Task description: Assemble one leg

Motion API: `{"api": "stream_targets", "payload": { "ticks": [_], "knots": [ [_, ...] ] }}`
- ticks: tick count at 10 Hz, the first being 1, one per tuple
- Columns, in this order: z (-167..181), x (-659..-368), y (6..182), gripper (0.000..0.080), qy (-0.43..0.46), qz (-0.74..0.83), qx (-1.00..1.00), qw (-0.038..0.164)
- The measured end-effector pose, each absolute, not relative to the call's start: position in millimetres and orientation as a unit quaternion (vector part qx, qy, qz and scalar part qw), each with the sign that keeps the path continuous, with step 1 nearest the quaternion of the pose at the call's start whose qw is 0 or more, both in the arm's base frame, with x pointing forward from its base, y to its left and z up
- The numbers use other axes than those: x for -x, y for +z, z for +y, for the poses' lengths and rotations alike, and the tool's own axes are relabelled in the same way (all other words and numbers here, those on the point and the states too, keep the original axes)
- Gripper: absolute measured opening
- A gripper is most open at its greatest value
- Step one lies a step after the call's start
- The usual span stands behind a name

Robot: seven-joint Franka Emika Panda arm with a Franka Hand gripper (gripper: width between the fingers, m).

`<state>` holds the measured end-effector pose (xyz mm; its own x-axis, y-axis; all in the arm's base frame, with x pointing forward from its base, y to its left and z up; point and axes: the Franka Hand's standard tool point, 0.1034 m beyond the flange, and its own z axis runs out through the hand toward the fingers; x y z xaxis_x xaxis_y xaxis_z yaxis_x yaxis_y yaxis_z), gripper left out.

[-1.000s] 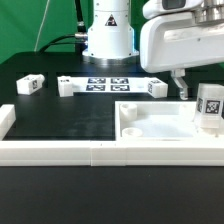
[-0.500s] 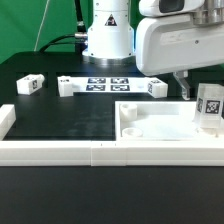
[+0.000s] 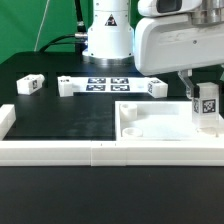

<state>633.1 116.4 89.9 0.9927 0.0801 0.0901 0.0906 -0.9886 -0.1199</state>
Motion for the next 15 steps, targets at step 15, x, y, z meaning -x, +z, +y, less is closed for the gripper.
{"api": "stream_targets", "payload": {
  "ticks": [15],
  "knots": [
    [111.1,-633.9,86.2,0.0578,-0.019,0.569,0.819,0.077]
  ]
}}
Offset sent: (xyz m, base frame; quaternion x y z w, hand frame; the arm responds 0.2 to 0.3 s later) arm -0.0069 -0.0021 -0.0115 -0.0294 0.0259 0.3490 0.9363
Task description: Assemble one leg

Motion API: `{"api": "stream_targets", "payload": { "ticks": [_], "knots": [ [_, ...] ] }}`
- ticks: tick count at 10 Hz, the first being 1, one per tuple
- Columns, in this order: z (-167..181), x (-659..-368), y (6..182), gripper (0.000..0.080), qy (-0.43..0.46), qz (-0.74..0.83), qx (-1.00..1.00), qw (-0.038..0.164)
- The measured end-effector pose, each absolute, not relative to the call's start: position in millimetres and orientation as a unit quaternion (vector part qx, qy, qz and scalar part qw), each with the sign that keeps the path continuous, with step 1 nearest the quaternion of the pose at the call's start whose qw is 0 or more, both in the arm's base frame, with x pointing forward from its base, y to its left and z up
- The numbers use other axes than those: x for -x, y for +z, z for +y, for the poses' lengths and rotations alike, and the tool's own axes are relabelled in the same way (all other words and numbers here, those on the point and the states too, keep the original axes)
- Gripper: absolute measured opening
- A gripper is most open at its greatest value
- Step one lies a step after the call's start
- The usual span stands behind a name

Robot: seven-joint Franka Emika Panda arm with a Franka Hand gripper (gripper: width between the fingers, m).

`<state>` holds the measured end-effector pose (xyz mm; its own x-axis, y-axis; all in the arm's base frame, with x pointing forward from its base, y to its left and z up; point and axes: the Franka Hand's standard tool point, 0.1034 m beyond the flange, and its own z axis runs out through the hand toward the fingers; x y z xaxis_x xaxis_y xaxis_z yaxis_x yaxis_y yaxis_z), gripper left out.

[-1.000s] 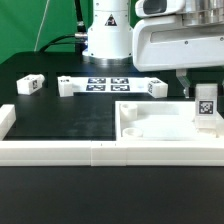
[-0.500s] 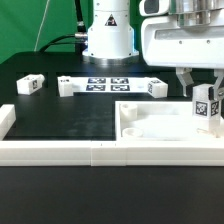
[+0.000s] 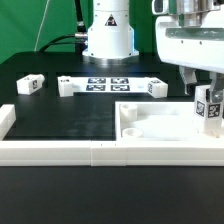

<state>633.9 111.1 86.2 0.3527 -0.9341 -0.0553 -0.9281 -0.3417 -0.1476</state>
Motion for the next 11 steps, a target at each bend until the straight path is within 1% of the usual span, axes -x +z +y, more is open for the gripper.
{"api": "stream_targets", "payload": {
  "ticks": [1,2,4,6,9,10,11],
  "knots": [
    [113.1,-633.5,86.4,0.0578,-0.020,0.546,0.834,0.075],
    [113.3,-633.5,86.4,0.0635,-0.026,0.485,0.871,0.073],
    [116.0,-632.7,85.2,0.0645,-0.034,0.371,0.925,0.069],
    [111.3,-633.1,81.7,0.0649,-0.043,0.209,0.975,0.061],
    [120.1,-633.0,82.5,0.0649,-0.053,0.040,0.997,0.038],
    [118.4,-632.5,82.8,0.0649,-0.043,-0.034,0.998,0.027],
    [117.3,-633.6,83.9,0.0649,-0.044,-0.072,0.996,0.022]
  ]
}}
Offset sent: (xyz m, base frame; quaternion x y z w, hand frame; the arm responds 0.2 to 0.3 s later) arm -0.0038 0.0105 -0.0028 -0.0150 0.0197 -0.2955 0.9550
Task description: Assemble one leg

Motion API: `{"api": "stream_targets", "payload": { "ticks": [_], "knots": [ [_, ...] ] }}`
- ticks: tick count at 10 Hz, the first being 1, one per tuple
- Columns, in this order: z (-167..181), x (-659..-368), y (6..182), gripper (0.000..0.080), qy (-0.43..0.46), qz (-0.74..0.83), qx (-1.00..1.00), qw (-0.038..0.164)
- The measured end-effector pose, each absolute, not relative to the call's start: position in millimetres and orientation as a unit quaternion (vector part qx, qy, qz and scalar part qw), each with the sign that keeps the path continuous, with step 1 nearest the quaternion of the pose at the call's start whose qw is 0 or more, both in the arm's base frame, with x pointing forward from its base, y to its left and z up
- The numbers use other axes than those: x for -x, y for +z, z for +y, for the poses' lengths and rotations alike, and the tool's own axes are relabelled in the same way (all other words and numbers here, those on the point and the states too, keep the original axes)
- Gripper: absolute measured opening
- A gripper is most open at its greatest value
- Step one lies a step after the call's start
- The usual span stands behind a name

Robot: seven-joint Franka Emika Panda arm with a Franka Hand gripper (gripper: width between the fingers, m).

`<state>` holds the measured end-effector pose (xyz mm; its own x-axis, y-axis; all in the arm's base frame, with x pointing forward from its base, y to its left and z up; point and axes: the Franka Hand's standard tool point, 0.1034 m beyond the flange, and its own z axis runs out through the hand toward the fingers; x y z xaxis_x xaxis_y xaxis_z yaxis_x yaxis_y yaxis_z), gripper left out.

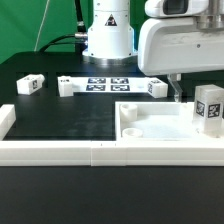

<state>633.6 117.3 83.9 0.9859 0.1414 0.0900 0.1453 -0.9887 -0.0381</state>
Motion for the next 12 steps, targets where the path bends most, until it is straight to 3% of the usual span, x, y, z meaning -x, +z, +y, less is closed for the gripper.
{"api": "stream_targets", "payload": {
  "ticks": [2,3,4,5,8,9,12],
  "knots": [
    [115.4,-634.5,83.3,0.0624,-0.050,-0.124,0.991,0.016],
    [115.5,-634.5,83.3,0.0447,-0.049,-0.117,0.992,0.017],
    [115.7,-634.5,83.3,0.0447,-0.049,-0.117,0.992,0.017],
    [115.6,-634.2,83.0,0.0289,-0.049,-0.110,0.993,0.017],
    [115.1,-634.1,82.2,0.0290,-0.049,-0.075,0.996,0.021],
    [114.5,-635.3,81.4,0.0290,-0.053,0.021,0.998,0.035],
    [117.6,-635.1,80.3,0.0290,-0.060,0.232,0.970,0.047]
  ]
}}
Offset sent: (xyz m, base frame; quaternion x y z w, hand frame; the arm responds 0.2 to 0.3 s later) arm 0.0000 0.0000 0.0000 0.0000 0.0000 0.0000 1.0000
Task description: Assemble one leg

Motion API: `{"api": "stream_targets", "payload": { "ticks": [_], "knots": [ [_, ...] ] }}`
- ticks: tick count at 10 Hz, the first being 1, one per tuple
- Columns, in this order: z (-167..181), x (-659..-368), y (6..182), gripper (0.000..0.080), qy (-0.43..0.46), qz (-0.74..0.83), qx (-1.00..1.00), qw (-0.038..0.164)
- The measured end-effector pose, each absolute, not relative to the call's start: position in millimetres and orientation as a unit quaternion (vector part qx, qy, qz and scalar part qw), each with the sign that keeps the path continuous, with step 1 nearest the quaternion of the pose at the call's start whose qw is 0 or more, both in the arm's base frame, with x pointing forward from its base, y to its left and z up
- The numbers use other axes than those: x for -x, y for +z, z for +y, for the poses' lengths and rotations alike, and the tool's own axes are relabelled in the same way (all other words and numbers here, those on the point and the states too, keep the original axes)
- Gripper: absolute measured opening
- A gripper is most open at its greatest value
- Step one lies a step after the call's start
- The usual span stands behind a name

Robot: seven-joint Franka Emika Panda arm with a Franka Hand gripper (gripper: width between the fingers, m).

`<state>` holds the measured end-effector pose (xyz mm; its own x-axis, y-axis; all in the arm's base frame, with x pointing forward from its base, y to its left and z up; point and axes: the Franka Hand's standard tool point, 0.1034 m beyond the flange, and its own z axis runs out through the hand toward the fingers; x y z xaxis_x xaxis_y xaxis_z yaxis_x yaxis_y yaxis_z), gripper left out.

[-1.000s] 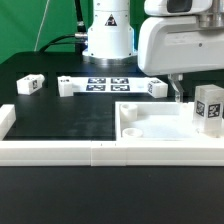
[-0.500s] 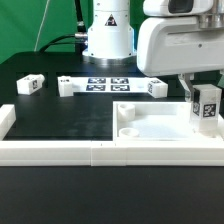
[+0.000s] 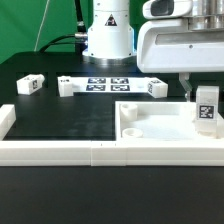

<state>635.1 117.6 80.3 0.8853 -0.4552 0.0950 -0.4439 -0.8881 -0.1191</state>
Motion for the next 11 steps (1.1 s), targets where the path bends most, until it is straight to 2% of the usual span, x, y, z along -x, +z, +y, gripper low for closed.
{"api": "stream_targets", "payload": {
  "ticks": [4,8,9,10,11],
  "knots": [
    [115.0,-633.7,79.8,0.0291,-0.053,0.487,0.869,0.064],
    [114.9,-632.5,79.6,0.0291,-0.035,0.595,0.800,0.073],
    [115.2,-632.3,79.0,0.0407,-0.035,0.589,0.804,0.073],
    [115.3,-632.5,79.1,0.0407,-0.037,0.569,0.818,0.072],
    [115.7,-633.8,80.4,0.0541,-0.041,0.530,0.844,0.071]
  ]
}}
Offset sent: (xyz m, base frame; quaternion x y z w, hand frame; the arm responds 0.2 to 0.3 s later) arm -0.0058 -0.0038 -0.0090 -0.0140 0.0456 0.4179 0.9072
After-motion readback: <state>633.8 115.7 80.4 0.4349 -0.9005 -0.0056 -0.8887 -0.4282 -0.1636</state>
